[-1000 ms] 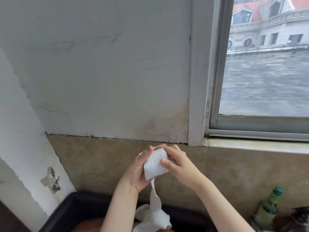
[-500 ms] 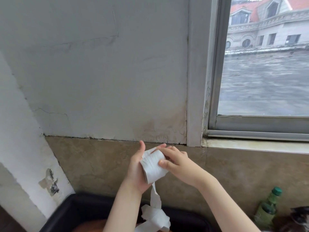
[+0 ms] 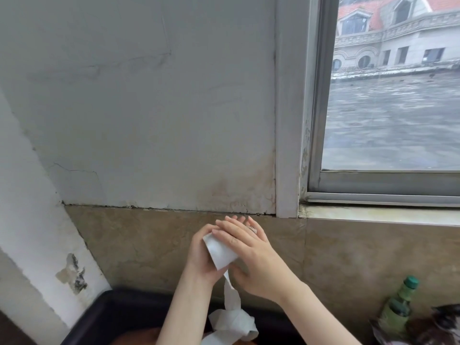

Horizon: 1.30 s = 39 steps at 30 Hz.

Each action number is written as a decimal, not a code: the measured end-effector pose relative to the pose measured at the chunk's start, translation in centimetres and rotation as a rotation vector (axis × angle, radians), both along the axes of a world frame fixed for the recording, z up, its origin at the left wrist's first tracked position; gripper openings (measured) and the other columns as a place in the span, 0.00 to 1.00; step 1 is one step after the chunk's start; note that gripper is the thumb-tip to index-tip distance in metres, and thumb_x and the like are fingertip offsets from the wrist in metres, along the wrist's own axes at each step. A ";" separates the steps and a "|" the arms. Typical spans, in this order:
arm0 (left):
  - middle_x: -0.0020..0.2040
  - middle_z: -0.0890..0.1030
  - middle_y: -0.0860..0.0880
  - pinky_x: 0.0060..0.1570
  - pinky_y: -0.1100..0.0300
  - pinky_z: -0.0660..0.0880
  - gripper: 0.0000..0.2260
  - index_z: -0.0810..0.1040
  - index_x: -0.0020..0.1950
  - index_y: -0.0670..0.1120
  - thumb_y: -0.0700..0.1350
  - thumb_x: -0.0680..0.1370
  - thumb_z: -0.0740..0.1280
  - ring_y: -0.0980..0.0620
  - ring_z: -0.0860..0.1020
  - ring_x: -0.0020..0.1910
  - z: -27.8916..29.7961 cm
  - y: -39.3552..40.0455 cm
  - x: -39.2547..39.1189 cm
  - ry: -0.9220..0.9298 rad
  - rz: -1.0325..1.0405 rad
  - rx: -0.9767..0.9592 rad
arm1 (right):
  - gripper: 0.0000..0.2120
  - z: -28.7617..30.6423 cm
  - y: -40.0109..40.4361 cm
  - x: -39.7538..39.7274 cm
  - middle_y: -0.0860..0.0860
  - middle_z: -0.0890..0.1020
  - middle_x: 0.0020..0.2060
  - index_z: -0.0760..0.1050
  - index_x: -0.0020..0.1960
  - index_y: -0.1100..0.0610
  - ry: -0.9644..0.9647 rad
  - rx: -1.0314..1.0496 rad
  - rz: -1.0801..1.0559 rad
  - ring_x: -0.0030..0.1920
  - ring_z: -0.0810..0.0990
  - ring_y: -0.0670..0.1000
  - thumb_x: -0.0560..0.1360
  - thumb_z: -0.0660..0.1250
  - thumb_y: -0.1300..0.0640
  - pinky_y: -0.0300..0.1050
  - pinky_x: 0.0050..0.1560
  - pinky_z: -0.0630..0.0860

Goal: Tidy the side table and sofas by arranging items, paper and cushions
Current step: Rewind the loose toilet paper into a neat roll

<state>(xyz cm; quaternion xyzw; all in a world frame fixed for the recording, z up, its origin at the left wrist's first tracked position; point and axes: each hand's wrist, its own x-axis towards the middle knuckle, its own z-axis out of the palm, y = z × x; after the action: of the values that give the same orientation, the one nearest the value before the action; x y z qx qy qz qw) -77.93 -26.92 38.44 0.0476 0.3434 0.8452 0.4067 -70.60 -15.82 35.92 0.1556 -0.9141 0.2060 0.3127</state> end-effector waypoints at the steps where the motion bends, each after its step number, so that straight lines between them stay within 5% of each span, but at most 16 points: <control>1: 0.61 0.78 0.36 0.57 0.48 0.74 0.20 0.79 0.59 0.34 0.41 0.74 0.56 0.41 0.79 0.57 0.1 0.1 0.0 -0.004 -0.006 -0.002 | 0.30 -0.1 0.2 -0.2 0.43 0.66 0.68 0.65 0.69 0.50 0.011 -0.008 -0.011 0.72 0.59 0.42 0.66 0.58 0.61 0.44 0.74 0.46; 5: 0.59 0.78 0.36 0.57 0.50 0.73 0.20 0.76 0.62 0.35 0.44 0.75 0.57 0.41 0.77 0.56 0.3 0.1 -0.4 0.008 -0.045 -0.083 | 0.29 0.2 1.0 -0.3 0.45 0.72 0.62 0.66 0.66 0.50 0.030 -0.089 -0.013 0.66 0.67 0.44 0.67 0.61 0.66 0.44 0.72 0.51; 10: 0.62 0.78 0.38 0.57 0.47 0.73 0.23 0.76 0.61 0.36 0.51 0.75 0.59 0.41 0.79 0.56 0.6 -0.3 -1.6 0.196 -0.123 -0.221 | 0.25 0.7 1.6 0.2 0.44 0.74 0.60 0.68 0.65 0.53 -0.200 -0.186 0.096 0.61 0.59 0.28 0.70 0.69 0.64 0.33 0.65 0.53; 14: 0.60 0.80 0.40 0.54 0.51 0.76 0.34 0.78 0.60 0.39 0.64 0.66 0.71 0.43 0.79 0.57 0.5 -0.6 -1.6 0.413 -0.194 -0.265 | 0.23 1.3 2.1 0.0 0.43 0.69 0.62 0.69 0.66 0.52 -0.356 -0.270 0.133 0.62 0.67 0.45 0.71 0.67 0.60 0.44 0.62 0.64; 18: 0.45 0.82 0.44 0.40 0.59 0.78 0.30 0.82 0.51 0.43 0.58 0.56 0.81 0.49 0.81 0.43 0.1 -0.8 -1.4 0.516 -0.276 -0.177 | 0.22 1.1 2.2 -0.3 0.41 0.70 0.58 0.68 0.65 0.46 -0.363 -0.411 0.117 0.59 0.71 0.47 0.71 0.64 0.53 0.48 0.60 0.70; 23: 0.42 0.81 0.41 0.37 0.57 0.77 0.10 0.85 0.43 0.41 0.46 0.66 0.72 0.47 0.81 0.38 0.3 0.1 -0.5 0.264 -0.063 -0.153 | 0.17 0.1 1.6 -0.8 0.40 0.75 0.57 0.71 0.59 0.48 -0.060 -0.411 -0.064 0.59 0.70 0.40 0.71 0.64 0.47 0.45 0.60 0.67; 28: 0.38 0.80 0.41 0.28 0.59 0.68 0.17 0.77 0.49 0.38 0.51 0.70 0.65 0.44 0.80 0.34 0.5 1.0 0.7 -0.048 0.054 -0.061 | 0.30 -0.9 1.6 -1.5 0.31 0.66 0.63 0.68 0.65 0.46 -0.053 -0.304 -0.055 0.66 0.59 0.29 0.65 0.72 0.55 0.39 0.64 0.58; 34: 0.42 0.79 0.38 0.25 0.60 0.69 0.21 0.76 0.53 0.35 0.53 0.74 0.62 0.43 0.78 0.39 0.5 0.8 0.6 -0.079 -0.048 -0.034 | 0.23 -0.2 2.7 -1.2 0.33 0.72 0.56 0.70 0.60 0.46 -0.093 -0.371 0.006 0.60 0.69 0.36 0.68 0.72 0.55 0.50 0.65 0.64; 39: 0.52 0.80 0.35 0.44 0.50 0.78 0.25 0.75 0.60 0.35 0.55 0.80 0.54 0.39 0.80 0.48 0.6 0.4 -0.6 0.014 -0.124 -0.125 | 0.23 1.2 3.0 -0.1 0.36 0.71 0.55 0.72 0.62 0.49 -0.298 -0.372 0.052 0.59 0.68 0.42 0.69 0.66 0.44 0.46 0.64 0.61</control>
<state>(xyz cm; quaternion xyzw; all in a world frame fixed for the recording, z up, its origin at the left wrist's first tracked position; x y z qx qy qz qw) -78.49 -26.50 39.08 0.0491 0.3947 0.7951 0.4578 -70.72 -12.86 37.07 0.0870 -0.8922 0.3995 0.1921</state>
